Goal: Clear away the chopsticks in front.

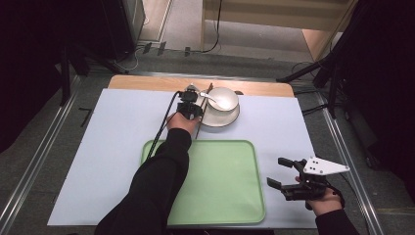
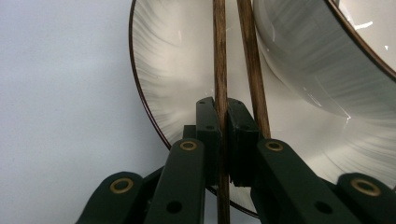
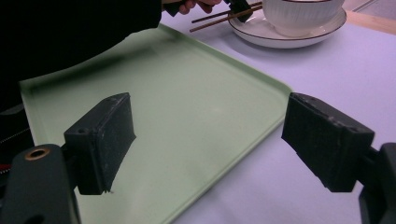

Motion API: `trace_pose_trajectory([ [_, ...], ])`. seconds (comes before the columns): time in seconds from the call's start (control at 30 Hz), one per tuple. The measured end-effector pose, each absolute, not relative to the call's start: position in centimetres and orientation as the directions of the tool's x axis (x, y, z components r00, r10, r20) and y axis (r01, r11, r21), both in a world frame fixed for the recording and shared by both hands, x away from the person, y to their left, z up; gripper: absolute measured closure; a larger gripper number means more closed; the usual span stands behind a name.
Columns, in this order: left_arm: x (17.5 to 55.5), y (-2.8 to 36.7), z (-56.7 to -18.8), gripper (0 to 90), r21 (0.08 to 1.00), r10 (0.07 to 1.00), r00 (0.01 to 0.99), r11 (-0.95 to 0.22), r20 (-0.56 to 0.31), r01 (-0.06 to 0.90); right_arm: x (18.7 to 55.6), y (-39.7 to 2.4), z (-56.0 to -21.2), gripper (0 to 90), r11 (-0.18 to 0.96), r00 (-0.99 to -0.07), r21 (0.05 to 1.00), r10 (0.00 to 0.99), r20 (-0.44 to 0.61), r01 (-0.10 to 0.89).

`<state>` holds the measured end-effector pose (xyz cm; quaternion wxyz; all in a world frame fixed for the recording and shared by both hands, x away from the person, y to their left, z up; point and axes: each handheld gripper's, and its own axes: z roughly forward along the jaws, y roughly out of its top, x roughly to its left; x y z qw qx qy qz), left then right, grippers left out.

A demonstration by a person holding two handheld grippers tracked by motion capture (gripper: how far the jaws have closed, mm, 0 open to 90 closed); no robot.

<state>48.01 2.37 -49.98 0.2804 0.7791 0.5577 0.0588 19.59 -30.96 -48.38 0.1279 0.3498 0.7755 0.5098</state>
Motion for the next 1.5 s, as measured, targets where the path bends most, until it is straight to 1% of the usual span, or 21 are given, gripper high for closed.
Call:
trace_pose_trajectory([
  [0.17,47.9,2.4,-49.9,86.1,0.505,0.905,0.366,-0.217,-0.216,0.836,19.6,-30.9,-48.4,17.1,0.236,-0.722,0.879,0.673,0.16,0.414],
  [0.33,47.9,3.0,-49.4,86.4,0.509,0.904,0.357,-0.199,-0.235,0.837,19.6,-31.0,-48.4,17.1,0.236,-0.724,0.88,0.671,0.16,0.413],
  [0.5,47.8,4.4,-47.9,86.5,0.524,0.899,0.353,-0.175,-0.261,0.833,19.6,-30.9,-48.4,17.1,0.236,-0.723,0.879,0.671,0.161,0.414],
  [0.67,47.1,6.6,-46.2,86.4,0.533,0.891,0.369,-0.185,-0.263,0.826,19.6,-30.9,-48.4,17.1,0.238,-0.724,0.878,0.671,0.16,0.415],
  [1.03,42.7,12.1,-43.9,86.4,0.56,0.873,0.419,-0.224,-0.249,0.798,19.8,-30.7,-48.4,17.1,0.247,-0.728,0.877,0.668,0.154,0.412],
  [1.23,39.3,14.2,-43.9,86.4,0.56,0.857,0.439,-0.231,-0.271,0.796,20.1,-30.4,-48.4,17.1,0.252,-0.733,0.876,0.663,0.154,0.412],
  [1.5,35.3,15.9,-44.6,86.3,0.573,0.854,0.432,-0.206,-0.29,0.793,20.5,-29.9,-48.3,17.1,0.261,-0.743,0.876,0.652,0.15,0.406],
])
